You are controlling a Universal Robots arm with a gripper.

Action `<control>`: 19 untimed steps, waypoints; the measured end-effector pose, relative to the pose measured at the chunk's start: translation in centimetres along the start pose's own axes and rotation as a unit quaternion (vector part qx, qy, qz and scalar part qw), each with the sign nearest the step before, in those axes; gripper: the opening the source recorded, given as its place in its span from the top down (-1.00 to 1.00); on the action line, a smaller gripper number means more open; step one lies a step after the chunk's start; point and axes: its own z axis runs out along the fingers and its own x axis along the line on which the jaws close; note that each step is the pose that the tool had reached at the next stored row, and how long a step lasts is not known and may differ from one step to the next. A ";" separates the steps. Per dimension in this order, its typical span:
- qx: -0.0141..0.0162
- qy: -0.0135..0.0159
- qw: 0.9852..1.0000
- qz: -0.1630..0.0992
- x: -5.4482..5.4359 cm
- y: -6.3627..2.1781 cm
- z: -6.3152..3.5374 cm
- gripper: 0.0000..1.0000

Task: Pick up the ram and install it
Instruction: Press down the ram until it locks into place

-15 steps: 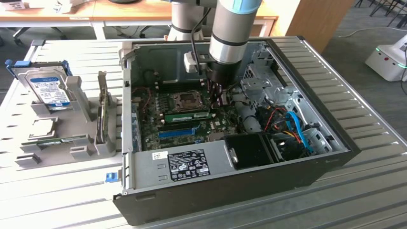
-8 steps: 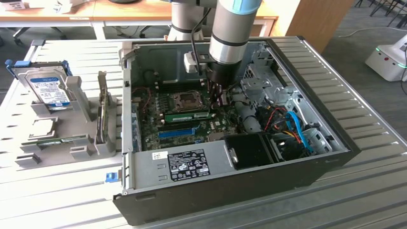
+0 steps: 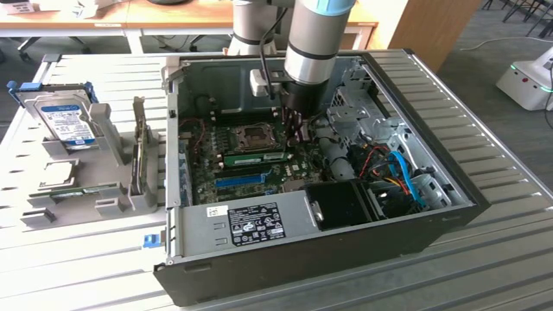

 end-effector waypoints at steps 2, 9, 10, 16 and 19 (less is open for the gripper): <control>0.000 0.000 1.000 0.000 0.0 0.01 -0.33 0.79; 0.000 0.000 1.000 0.000 0.0 0.04 -1.41 0.79; 0.000 0.000 1.000 0.000 0.0 0.04 -1.46 0.79; 0.000 0.000 1.000 0.000 0.0 0.04 -1.47 0.79; 0.000 0.000 1.000 0.000 0.0 0.06 -1.47 0.79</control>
